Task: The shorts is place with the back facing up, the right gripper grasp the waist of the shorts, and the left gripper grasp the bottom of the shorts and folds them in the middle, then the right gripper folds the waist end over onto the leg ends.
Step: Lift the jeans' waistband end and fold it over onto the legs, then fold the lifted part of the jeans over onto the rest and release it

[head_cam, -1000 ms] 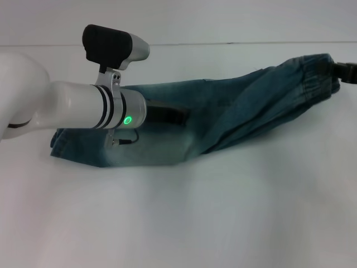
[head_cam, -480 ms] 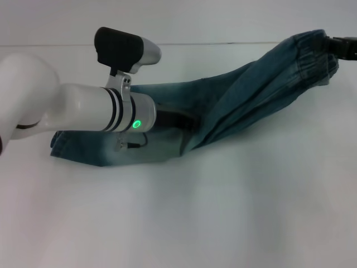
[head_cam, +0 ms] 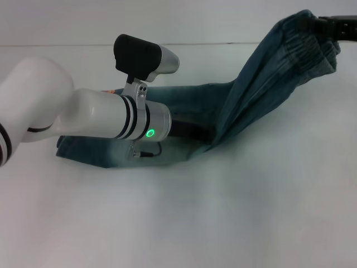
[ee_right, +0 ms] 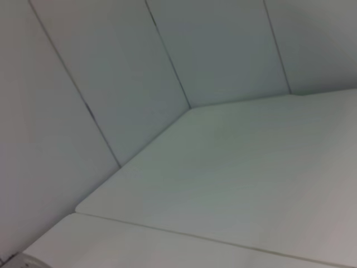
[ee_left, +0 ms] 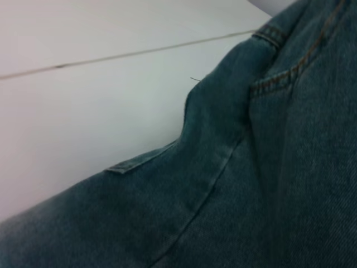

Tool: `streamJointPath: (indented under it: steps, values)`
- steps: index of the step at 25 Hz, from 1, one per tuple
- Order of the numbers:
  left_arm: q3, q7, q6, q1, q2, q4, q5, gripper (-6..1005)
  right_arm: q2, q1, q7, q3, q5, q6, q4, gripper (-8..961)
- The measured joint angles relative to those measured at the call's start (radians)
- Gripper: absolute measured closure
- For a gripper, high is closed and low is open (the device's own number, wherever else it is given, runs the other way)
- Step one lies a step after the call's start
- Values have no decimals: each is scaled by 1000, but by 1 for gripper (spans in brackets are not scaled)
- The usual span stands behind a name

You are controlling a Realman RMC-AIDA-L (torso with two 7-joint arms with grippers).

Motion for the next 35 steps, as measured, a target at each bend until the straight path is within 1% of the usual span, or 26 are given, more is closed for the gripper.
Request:
streamJointPath:
  steps: [4,11,20,21,23,26,29,31,35]
  values:
    - [31,5,17,2,0,0,-34,990,-2,16,9,-15,-2,0,-13,904]
    - [139,7,21,-2,0,10,-130,968,-5,56,31,-34,-34,-4,-21,905]
    - [171,55,73,8,0,15,-211,934,-4,113,38,-43,-48,-21,-18,907]
    - [165,55,72,12,0,15,-212,931,-4,118,38,-43,-49,-22,-17,907]
    - [121,56,59,28,0,16,-206,923,-2,129,40,-47,-50,-23,-14,907]
    - [31,68,17,64,2,17,-181,912,-1,142,50,-65,-52,-22,-12,905]
    - [-64,120,-16,102,3,26,-151,901,1,158,60,-88,-53,-19,-4,904]
    - [-106,140,-47,125,3,39,-131,811,1,171,62,-98,-54,-16,13,903]
    - [-140,145,-139,188,8,103,-106,640,1,200,62,-117,-54,-13,51,901]
